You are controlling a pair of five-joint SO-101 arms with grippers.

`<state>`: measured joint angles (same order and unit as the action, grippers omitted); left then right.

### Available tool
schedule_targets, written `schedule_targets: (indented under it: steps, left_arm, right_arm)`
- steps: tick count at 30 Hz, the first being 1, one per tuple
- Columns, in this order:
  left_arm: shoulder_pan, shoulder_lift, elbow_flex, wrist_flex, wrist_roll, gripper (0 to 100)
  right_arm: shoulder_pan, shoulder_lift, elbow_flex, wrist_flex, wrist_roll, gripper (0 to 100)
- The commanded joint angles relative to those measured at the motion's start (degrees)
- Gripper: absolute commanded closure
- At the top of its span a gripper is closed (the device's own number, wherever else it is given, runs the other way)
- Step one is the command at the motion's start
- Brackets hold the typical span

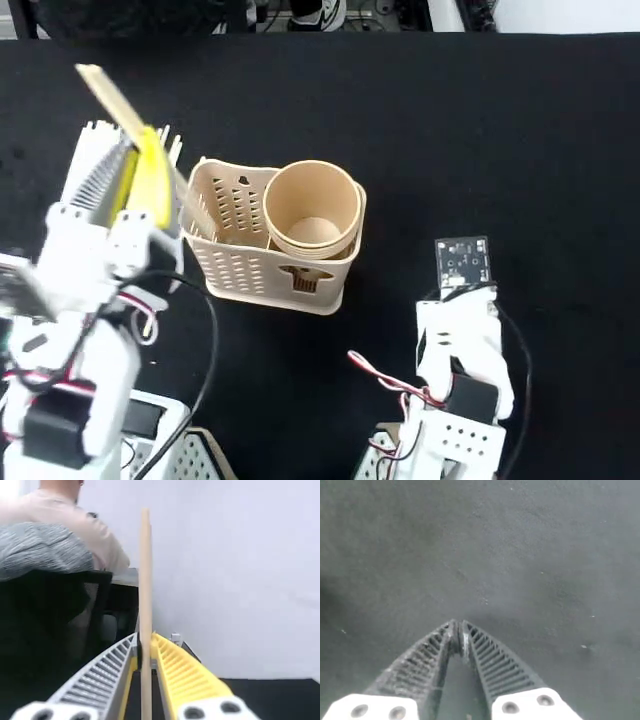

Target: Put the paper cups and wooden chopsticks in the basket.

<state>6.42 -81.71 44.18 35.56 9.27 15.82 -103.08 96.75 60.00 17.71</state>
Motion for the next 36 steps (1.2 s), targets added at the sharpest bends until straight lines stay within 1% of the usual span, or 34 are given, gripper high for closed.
schedule_targets:
  steps: [1,3,8,14,31,33,36]
  left_arm:
    - [3.91,-3.60,5.93,-4.40,-3.96,97]
    - [4.62,-3.60,6.73,-4.40,-4.04,97]
    - [5.05,-3.60,8.92,-4.48,-4.04,97]
    - [4.88,-4.22,14.64,-4.48,-4.04,97]
    - [5.14,-4.31,23.43,-3.96,-3.96,97]
    - [5.14,-4.31,23.25,-3.08,-3.60,94]
    - [5.23,-4.31,20.00,4.31,-2.29,84]
  right_arm:
    - [-2.11,-4.26,-0.57,0.18,-6.59,98.6]
    - [-3.25,-4.26,-0.22,-0.18,-7.74,98.6]
    - [-3.78,-4.26,-0.22,0.09,-7.65,98.6]
    - [-3.78,-4.26,-0.22,0.18,-7.65,98.6]
    - [-3.78,-4.18,-0.22,0.18,-7.65,98.6]
    - [-3.78,-4.18,-0.22,0.18,-7.65,98.5]
    - [-3.78,-4.18,-0.22,0.18,-7.65,98.5]
